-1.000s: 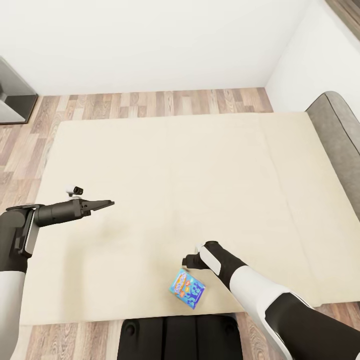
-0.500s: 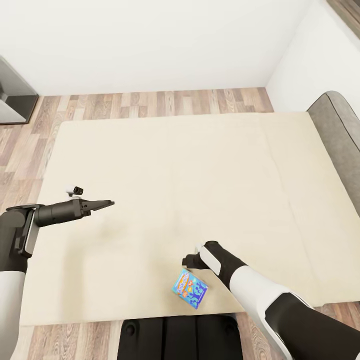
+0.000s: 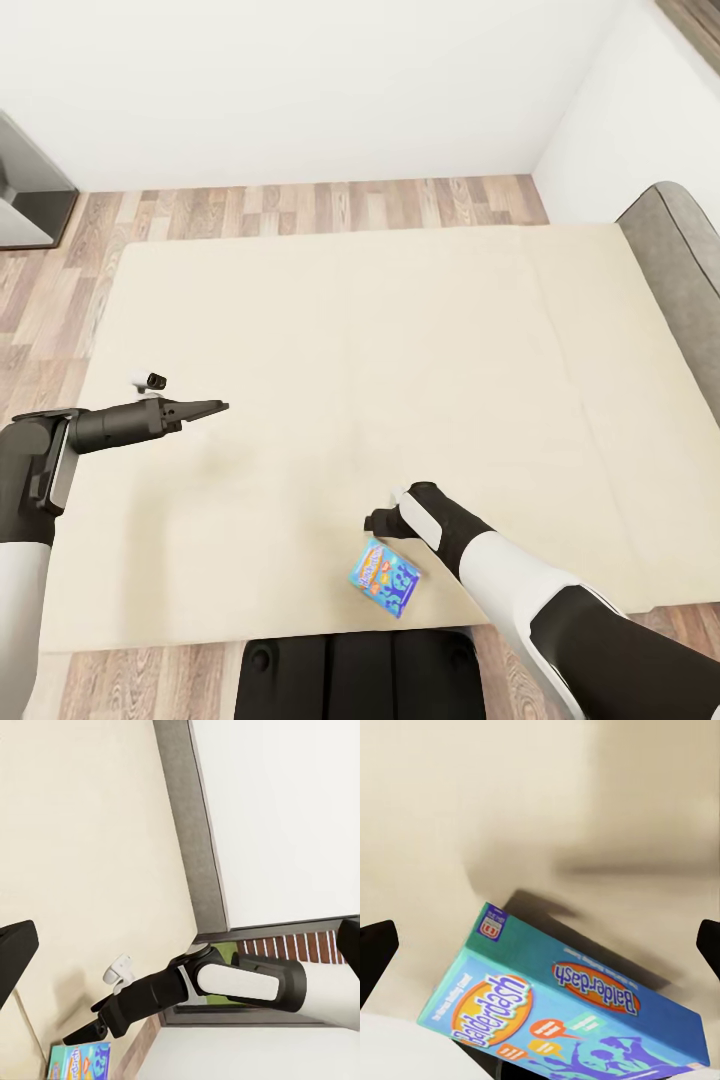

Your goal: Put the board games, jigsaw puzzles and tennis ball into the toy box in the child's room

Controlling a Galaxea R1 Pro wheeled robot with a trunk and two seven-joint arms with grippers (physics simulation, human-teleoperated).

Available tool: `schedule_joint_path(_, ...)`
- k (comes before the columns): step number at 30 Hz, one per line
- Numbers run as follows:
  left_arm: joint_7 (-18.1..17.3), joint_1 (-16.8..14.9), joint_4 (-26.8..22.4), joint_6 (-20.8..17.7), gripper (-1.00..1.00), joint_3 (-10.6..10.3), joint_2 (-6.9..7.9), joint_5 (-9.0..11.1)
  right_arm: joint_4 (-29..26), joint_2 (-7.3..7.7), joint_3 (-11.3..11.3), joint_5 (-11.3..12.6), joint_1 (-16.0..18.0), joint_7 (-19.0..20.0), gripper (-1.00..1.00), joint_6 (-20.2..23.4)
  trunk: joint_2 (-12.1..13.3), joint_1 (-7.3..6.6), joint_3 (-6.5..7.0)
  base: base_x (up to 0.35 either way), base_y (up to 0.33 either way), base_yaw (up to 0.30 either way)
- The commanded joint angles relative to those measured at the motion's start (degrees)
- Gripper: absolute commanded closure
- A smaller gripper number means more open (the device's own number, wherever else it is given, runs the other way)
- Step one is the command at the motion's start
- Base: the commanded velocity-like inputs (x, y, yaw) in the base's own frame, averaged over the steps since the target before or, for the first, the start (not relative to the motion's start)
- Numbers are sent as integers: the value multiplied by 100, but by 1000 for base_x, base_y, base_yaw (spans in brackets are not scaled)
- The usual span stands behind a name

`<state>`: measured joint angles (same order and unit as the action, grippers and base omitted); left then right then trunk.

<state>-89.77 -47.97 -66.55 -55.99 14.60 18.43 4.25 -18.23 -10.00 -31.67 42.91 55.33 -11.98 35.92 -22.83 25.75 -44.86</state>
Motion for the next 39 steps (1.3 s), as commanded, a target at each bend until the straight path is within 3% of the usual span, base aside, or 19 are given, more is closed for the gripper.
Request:
schedule_joint_path(1, -24, -1, -3, -61, -100, -1, 3, -3, -5, 0, -32, 60, 2, -50, -100, 12, -9, 3, -7, 0, 18, 0)
schedule_joint_path(39, -24, -1, -3, -61, -100, -1, 3, -3, -5, 0, -32, 60, 2, -50, -100, 15, -9, 3, -7, 0, 13, 0)
